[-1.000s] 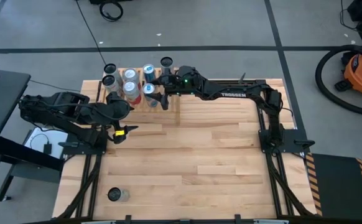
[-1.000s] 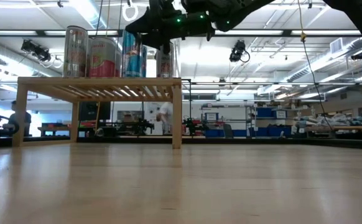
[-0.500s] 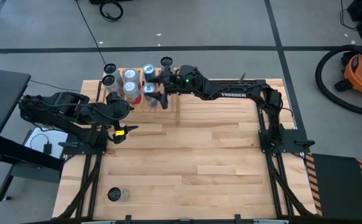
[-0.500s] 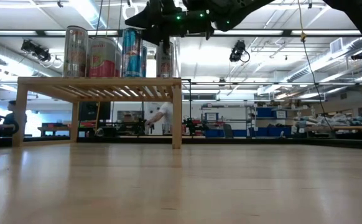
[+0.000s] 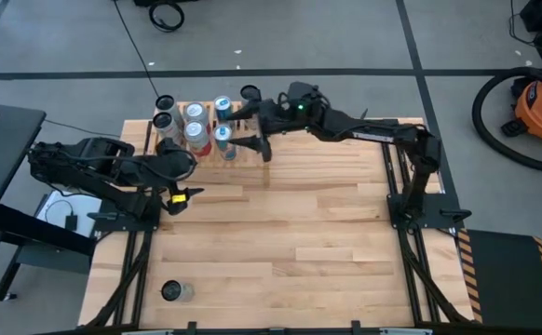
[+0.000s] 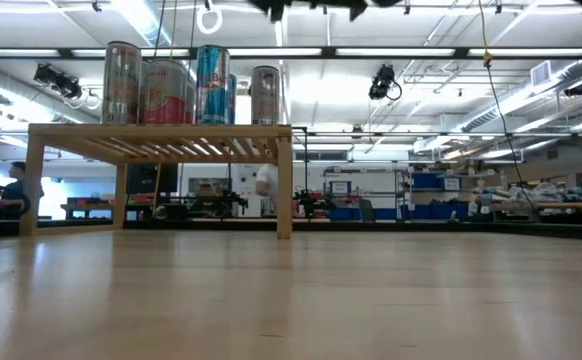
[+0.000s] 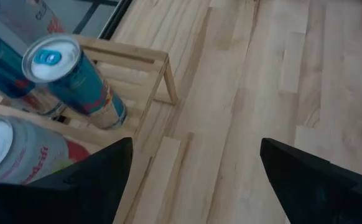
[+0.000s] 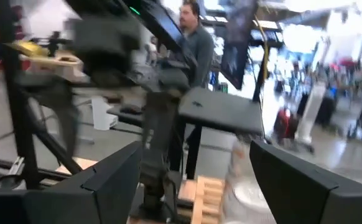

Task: Place canned beverage on shelf
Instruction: Put the white pink soda can on the shelf aligned with the other white pink soda can

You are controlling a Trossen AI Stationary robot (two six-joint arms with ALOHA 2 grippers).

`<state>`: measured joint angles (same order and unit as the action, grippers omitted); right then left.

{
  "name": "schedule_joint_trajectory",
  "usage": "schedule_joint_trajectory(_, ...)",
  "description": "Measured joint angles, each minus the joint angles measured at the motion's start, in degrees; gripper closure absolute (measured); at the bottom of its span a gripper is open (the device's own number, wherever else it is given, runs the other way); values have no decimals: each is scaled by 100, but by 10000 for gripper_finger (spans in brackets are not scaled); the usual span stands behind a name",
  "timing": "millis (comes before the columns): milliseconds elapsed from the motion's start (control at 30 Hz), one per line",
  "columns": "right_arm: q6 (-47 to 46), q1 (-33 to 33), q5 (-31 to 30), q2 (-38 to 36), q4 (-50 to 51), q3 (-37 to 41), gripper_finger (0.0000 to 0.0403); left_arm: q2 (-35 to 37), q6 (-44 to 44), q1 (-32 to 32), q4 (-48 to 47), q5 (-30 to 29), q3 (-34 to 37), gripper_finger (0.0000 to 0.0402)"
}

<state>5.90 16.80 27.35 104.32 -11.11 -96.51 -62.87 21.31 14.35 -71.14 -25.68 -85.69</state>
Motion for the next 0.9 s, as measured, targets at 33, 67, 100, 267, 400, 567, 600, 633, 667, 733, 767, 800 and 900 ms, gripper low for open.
schedule_joint_trajectory(33,172,-50,40,-92,62,-2,95,0,10,0,-60,-1,0,42)
schedule_joint_trajectory(67,327,-115,40,-179,144,-2,95,0,14,0,-110,0,0,42)
schedule_joint_trajectory(100,463,-192,38,-246,192,-2,95,0,19,0,-120,-2,0,42)
schedule_joint_trajectory(267,1322,-598,-334,-438,631,-4,84,0,210,0,-97,-1,0,42)
schedule_joint_trajectory(400,1961,-925,-922,-550,1179,-2,54,0,539,0,-76,-2,0,42)
schedule_joint_trajectory(567,1719,-1277,-1409,-567,1559,-2,16,0,663,-1,-45,-14,0,42)
schedule_joint_trajectory(600,1581,-1336,-1423,-567,1618,-2,12,0,661,0,-43,-15,0,42)
schedule_joint_trajectory(633,1467,-1387,-1418,-567,1702,-2,9,0,662,0,-42,-15,0,42)
schedule_joint_trajectory(667,1437,-1444,-1393,-567,1806,-2,7,0,662,-2,-37,-15,0,42)
schedule_joint_trajectory(733,1405,-1565,-1257,-565,2019,-2,5,0,659,-2,-29,-15,0,42)
schedule_joint_trajectory(767,1340,-1636,-1222,-564,2079,-2,5,0,661,-2,-25,-16,0,42)
schedule_joint_trajectory(800,1224,-1712,-1200,-560,2125,-2,5,0,664,-2,-21,-23,0,42)
schedule_joint_trajectory(900,890,-1952,-1177,-519,2314,-1,7,0,707,-2,-19,-158,0,42)
